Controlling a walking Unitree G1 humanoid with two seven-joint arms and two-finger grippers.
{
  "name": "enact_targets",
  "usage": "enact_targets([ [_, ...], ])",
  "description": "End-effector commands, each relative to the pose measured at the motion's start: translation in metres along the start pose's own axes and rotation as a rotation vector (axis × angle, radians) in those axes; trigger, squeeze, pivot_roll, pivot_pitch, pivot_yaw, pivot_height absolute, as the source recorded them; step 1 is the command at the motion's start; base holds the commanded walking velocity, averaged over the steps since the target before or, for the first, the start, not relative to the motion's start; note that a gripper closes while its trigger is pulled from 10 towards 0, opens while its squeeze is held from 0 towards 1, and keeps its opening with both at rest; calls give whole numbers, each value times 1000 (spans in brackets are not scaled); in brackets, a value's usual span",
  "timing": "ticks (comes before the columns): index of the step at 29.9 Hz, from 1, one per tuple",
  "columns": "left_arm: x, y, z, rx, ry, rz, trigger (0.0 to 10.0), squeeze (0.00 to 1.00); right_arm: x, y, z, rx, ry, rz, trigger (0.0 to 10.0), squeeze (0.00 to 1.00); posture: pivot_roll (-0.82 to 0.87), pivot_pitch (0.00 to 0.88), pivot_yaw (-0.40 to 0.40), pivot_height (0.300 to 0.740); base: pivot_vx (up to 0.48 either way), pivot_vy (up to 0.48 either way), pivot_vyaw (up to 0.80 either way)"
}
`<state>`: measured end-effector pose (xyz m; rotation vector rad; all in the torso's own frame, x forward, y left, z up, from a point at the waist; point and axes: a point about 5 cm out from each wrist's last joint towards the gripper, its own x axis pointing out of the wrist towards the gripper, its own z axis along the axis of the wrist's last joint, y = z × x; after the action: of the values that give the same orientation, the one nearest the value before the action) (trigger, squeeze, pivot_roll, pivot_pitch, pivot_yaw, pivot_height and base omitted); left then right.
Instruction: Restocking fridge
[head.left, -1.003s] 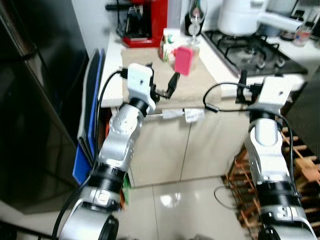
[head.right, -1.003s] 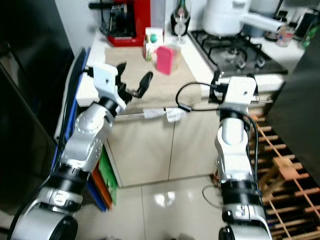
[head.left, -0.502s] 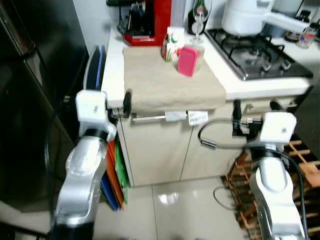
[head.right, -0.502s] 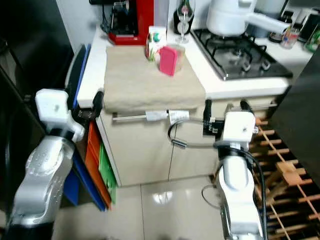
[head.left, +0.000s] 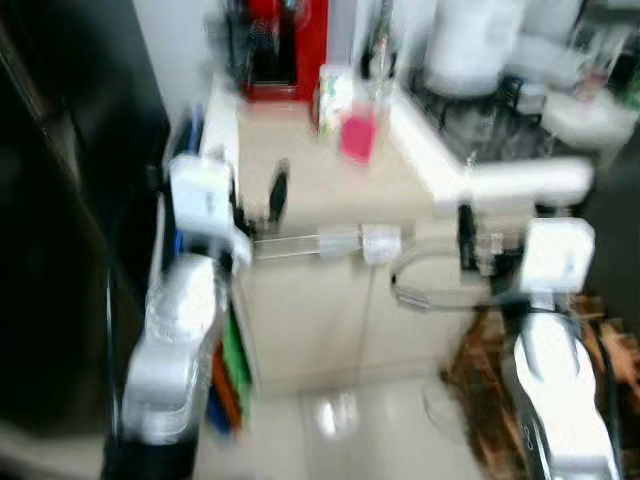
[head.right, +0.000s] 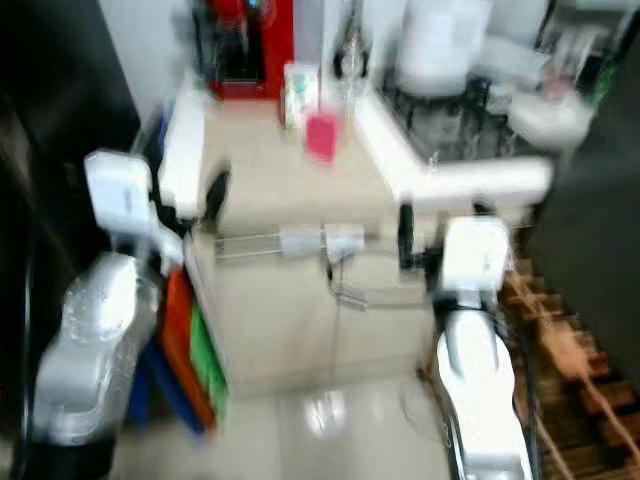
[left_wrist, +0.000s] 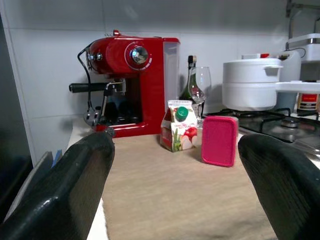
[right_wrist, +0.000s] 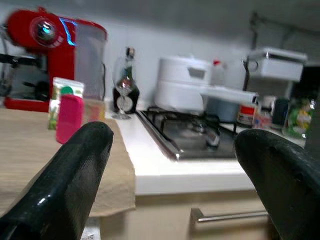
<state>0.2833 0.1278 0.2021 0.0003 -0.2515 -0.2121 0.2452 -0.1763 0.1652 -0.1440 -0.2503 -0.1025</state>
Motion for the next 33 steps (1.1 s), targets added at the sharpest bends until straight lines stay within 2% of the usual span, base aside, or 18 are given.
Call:
enact_targets([
  [1, 3, 5, 1, 6, 4, 11, 10000, 0, 5, 7, 4, 14, -10, 19, 10000, 0, -147, 0, 24, 735, 480, 0, 0],
  [12, 15, 1, 6, 3, -29, -31, 10000, 0, 10, 11, 5, 23, -19, 24, 10000, 0, -142, 0, 28, 735, 480, 0, 0],
  [19, 16, -4, 4, -16, -16, -50, 10000, 0, 15, 16, 9, 22, -40, 37, 10000, 0, -138, 0, 32, 735, 480, 0, 0],
  [23, 22, 1, 3, -41, -3, -1, 10000, 0, 32, 13, 24, 10, -100, 47, 10000, 0, -134, 0, 40, 735, 336, 0, 0],
  [26, 30, 0, 6, -34, -19, -20, 10000, 0, 52, 13, 43, 15, -159, 69, 10000, 0, -132, 0, 43, 735, 0, 0, 0],
  [27, 30, 0, 6, -34, -19, -20, 10000, 0, 52, 13, 43, 15, -159, 69, 10000, 0, -132, 0, 43, 735, 0, 0, 0],
  [29, 37, 0, 13, -29, -49, -26, 10000, 0, 67, 16, 64, 21, -220, 126, 10000, 0, -126, 0, 38, 735, 0, 0, 0],
  [31, 39, -1, 14, -37, -55, -29, 10000, 0, 71, 19, 71, 16, -244, 170, 10000, 0, -122, 0, 35, 735, 0, 0, 0],
  [33, 39, -4, 13, -67, -55, -35, 10000, 0, 73, 19, 77, -38, -276, 224, 10000, 0, -122, 0, 35, 735, 0, 0, 0],
])
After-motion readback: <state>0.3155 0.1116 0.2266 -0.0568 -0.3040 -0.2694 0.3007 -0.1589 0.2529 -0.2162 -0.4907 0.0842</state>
